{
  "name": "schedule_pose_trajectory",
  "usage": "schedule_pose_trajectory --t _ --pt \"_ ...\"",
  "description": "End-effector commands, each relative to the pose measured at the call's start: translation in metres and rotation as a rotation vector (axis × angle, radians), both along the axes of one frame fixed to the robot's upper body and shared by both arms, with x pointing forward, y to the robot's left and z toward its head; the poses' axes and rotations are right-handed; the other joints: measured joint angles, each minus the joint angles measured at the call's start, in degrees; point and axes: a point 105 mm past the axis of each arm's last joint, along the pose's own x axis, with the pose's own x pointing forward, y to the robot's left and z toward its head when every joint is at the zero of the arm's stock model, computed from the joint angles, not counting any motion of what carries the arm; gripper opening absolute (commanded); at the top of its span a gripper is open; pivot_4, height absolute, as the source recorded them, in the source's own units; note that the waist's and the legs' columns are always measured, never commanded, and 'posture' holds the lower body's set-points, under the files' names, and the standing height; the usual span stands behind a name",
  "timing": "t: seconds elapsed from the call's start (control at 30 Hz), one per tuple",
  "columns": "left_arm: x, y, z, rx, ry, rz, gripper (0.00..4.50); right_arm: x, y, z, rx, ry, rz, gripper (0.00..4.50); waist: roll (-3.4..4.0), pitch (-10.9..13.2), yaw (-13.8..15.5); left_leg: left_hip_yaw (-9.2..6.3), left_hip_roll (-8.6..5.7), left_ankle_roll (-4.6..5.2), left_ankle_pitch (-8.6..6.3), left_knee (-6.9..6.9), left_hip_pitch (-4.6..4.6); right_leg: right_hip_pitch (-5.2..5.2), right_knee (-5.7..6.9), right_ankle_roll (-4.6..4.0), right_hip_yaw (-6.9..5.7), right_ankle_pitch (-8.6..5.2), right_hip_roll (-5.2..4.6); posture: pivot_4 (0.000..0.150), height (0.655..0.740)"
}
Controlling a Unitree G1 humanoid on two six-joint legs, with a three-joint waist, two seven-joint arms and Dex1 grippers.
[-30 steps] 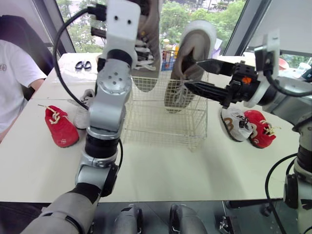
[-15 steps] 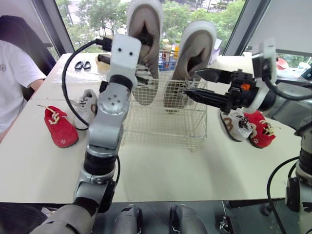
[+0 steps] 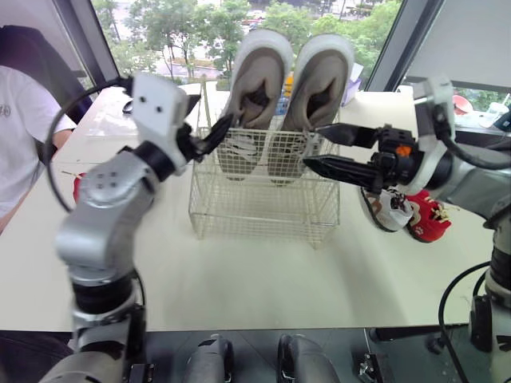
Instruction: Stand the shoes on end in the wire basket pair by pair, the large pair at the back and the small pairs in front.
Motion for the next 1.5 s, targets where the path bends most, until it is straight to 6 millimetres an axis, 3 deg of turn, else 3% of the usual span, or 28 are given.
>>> schedule_pose_trajectory --t 0.03,0.1,0.17,0.27,0.43,0.67,0.83,0.97,1.33,1.5 --pt "-0.015 0.029 -0.017 0.019 0.152 -0.068 3.28 0.015 -0.033 0.012 0.021 -0.101 -0.157 4.50 0.01 0.0 -0.1 0.01 0.00 0.00 0.00 0.00 0.01 0.00 -0.01 0.00 0.00 0.00 0.00 0.150 0.7400" --pt "-0.019 0.039 -0.023 0.023 0.181 -0.079 3.82 0.027 -0.057 0.011 0.014 -0.138 -0.266 4.50 0.00 0.0 0.1 0.03 -0.02 -0.01 0.00 0.00 0.01 0.01 -0.02 0.01 0.00 -0.01 0.00 0.150 0.7400" --pt "-0.028 0.034 -0.029 0.012 0.221 -0.152 4.45 0.034 -0.086 0.009 0.049 -0.138 -0.377 4.50 0.00 0.0 0.6 0.00 -0.04 -0.02 0.00 0.03 0.00 0.06 -0.07 -0.09 -0.02 -0.07 0.00 0.150 0.7400" --pt "-0.040 0.017 -0.042 0.001 0.267 -0.227 4.45 0.040 -0.132 -0.006 0.075 -0.090 -0.571 4.50 0.00 0.0 1.2 0.02 -0.07 -0.02 0.00 0.05 0.01 0.14 -0.18 -0.16 0.00 -0.11 -0.03 0.150 0.7400" --pt "-0.069 -0.014 -0.065 -0.073 0.393 -0.407 4.45 0.038 -0.167 -0.029 0.144 -0.052 -0.860 4.50 0.02 0.0 1.3 0.03 -0.03 -0.29 0.15 0.03 0.04 0.10 -0.06 0.01 0.04 -0.02 -0.01 0.150 0.7400" --pt "-0.099 -0.046 -0.072 -0.080 0.444 -0.613 4.45 0.019 -0.135 -0.084 0.187 0.046 -0.987 4.50 0.51 -0.1 1.4 -0.13 0.02 -0.31 0.16 -0.05 0.10 0.08 0.05 -0.28 0.03 -0.18 0.09 0.150 0.7400" --pt "-0.102 -0.057 -0.079 -0.099 0.465 -0.623 4.45 0.013 -0.144 -0.120 0.034 0.036 -1.077 4.50 0.59 -0.2 1.5 -0.11 -0.06 -0.22 0.11 -0.02 0.11 0.15 -0.06 -0.30 0.05 -0.21 0.06 0.150 0.7400" --pt "-0.100 -0.059 -0.082 -0.113 0.473 -0.611 4.45 0.017 -0.162 -0.134 0.026 0.036 -1.177 4.50 0.63 -0.2 1.4 -0.08 -0.05 -0.21 0.10 -0.03 0.12 0.13 -0.05 -0.32 0.08 -0.21 0.09 0.150 0.7400" --pt "-0.090 -0.057 -0.085 -0.115 0.472 -0.560 4.45 0.038 -0.160 -0.163 -0.028 0.083 -1.125 4.50 0.71 -0.2 1.4 -0.09 -0.05 -0.21 0.10 -0.04 0.12 0.11 -0.05 -0.42 0.09 -0.27 0.10 0.150 0.7400" --pt "-0.088 -0.055 -0.086 -0.102 0.465 -0.537 4.45 0.036 -0.170 -0.189 -0.060 0.169 -1.166 4.50 0.69 -0.3 1.3 -0.09 -0.05 -0.20 0.10 -0.04 0.14 0.14 -0.06 -0.42 0.08 -0.27 0.10 0.150 0.7400"
